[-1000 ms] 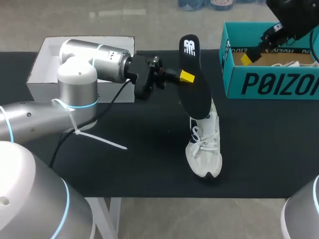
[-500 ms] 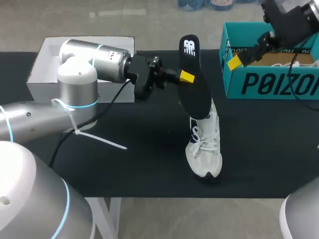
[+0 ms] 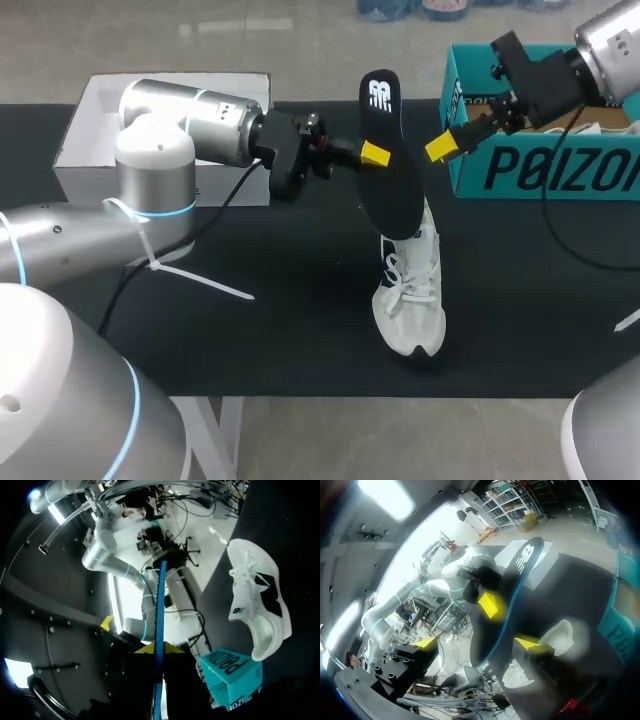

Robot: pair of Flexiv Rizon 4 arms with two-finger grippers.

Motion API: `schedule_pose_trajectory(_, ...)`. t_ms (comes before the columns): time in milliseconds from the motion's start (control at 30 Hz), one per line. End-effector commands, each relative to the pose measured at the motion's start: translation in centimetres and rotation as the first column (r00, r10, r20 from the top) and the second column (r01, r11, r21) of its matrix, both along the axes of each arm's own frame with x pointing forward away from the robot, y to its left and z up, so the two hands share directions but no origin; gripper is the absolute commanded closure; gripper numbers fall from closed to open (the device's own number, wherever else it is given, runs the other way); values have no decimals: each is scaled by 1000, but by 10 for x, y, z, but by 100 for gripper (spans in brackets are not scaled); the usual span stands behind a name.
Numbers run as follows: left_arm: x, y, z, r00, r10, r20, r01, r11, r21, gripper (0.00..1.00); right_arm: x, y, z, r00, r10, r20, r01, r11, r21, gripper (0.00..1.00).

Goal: Take the shoe out of the shoebox, open the shoe tongue, remove and reinsert the insole, then place the shoe into the shoebox

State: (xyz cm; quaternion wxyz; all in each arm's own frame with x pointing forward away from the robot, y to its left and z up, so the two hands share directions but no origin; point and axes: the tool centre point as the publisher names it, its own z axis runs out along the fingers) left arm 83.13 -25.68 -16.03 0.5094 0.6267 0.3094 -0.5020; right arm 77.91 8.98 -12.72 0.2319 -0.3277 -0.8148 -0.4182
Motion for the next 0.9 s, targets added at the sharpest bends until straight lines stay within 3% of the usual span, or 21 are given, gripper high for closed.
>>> schedule_pose_trajectory(33, 0, -1, -1, 1000, 1, 2, -1, 1000, -2, 100, 7, 12, -8, 1000, 8, -4, -8, 1000, -10, 0)
schedule_pose_trajectory(733, 0, -1, -1, 1000, 1, 2, -1, 1000, -2, 100, 20, 38, -29, 1000, 17, 1, -17, 1000, 19, 0)
schedule_pose_trajectory(833, 0, -1, -1, 1000, 1, 2, -1, 1000, -2, 100, 22, 38, -29, 1000, 14, 1, -14, 1000, 23, 28)
schedule_pose_trajectory(900, 0, -1, -1, 1000, 1, 2, -1, 1000, -2, 100, 23, 39, -30, 1000, 10, 0, -10, 1000, 24, 52)
